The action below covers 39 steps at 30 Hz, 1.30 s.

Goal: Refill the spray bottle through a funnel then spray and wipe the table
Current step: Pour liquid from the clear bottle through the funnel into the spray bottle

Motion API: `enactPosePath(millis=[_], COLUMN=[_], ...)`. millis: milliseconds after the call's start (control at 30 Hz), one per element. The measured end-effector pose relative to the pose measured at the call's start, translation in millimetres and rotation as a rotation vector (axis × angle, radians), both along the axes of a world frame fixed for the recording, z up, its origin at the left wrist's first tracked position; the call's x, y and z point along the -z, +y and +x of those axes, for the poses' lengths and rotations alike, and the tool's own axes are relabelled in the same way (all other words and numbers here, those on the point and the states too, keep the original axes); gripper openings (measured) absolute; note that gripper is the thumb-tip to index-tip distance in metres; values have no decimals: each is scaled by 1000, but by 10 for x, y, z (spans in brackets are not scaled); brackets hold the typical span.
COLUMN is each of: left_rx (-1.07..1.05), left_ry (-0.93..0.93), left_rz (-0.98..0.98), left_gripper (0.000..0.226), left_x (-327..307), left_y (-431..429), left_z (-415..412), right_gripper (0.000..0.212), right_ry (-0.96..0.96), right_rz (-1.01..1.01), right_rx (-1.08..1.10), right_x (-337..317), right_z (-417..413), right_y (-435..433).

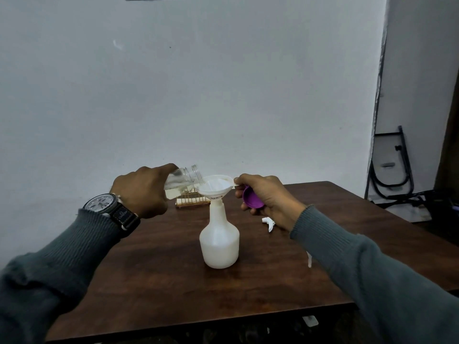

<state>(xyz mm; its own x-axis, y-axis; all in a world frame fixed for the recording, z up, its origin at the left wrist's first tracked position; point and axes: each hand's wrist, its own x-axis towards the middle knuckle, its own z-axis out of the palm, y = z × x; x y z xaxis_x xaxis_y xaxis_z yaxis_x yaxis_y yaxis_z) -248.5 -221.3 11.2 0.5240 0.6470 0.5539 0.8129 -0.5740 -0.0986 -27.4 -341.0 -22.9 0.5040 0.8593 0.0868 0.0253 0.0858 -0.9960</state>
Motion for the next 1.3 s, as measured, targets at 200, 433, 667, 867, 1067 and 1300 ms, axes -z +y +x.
enactPosePath(millis=[200,433,667,867,1067,1300], left_rx=[-8,10,-2,4,-14,-26], left_ry=[6,2,2,6,23,22], left_rz=[-4,-13,-12,-14,-1,8], left_gripper=[62,62,62,63,63,63], left_x=[2,0,-8,-17,-41,-34], left_y=[15,20,30,41,20,15], left_z=[-10,2,8,13,20,25], right_gripper=[15,15,17,18,17,16], right_ry=[-6,-7,-4,0,0,13], right_rz=[-3,-3,-5,-8,-5,4], right_rx=[1,2,-8,-11,-10,-15], right_x=[-6,-3,12,11,4,0], right_z=[-8,-1,5,14,17,7], right_y=[5,15,-3,-13,6,5])
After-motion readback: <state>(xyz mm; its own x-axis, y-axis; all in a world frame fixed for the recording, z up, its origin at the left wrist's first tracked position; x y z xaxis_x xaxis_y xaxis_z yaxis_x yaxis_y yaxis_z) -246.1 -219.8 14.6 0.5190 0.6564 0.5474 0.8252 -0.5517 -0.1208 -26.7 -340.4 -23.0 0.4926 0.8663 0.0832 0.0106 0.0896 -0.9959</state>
